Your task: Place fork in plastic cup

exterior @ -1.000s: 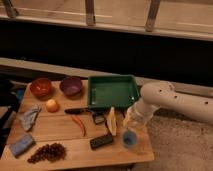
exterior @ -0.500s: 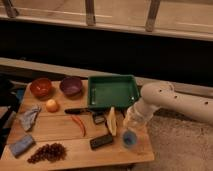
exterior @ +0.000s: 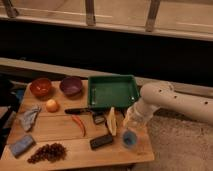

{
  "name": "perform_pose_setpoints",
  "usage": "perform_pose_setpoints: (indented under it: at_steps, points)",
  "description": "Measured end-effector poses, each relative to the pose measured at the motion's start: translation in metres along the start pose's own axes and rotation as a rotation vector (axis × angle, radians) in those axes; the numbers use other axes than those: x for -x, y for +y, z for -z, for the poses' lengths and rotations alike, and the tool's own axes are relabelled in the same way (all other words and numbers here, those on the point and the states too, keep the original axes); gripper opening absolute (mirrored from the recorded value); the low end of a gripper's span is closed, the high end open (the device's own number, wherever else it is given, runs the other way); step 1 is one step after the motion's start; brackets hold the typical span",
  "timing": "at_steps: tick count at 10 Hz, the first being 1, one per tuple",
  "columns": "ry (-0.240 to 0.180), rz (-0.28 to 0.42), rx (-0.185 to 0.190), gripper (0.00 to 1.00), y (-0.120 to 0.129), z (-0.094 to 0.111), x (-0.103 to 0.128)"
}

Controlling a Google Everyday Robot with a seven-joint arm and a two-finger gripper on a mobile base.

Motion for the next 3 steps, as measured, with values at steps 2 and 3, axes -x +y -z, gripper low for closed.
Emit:
perform_pose_setpoints:
  at_steps: [2, 3]
  points:
    - [0.001, 0.000, 0.001, 0.54, -0.0001, -0.0007, -0.0002]
    - [0.000, 0.000, 0.001, 0.54, -0.0001, -0.0004, 0.0000]
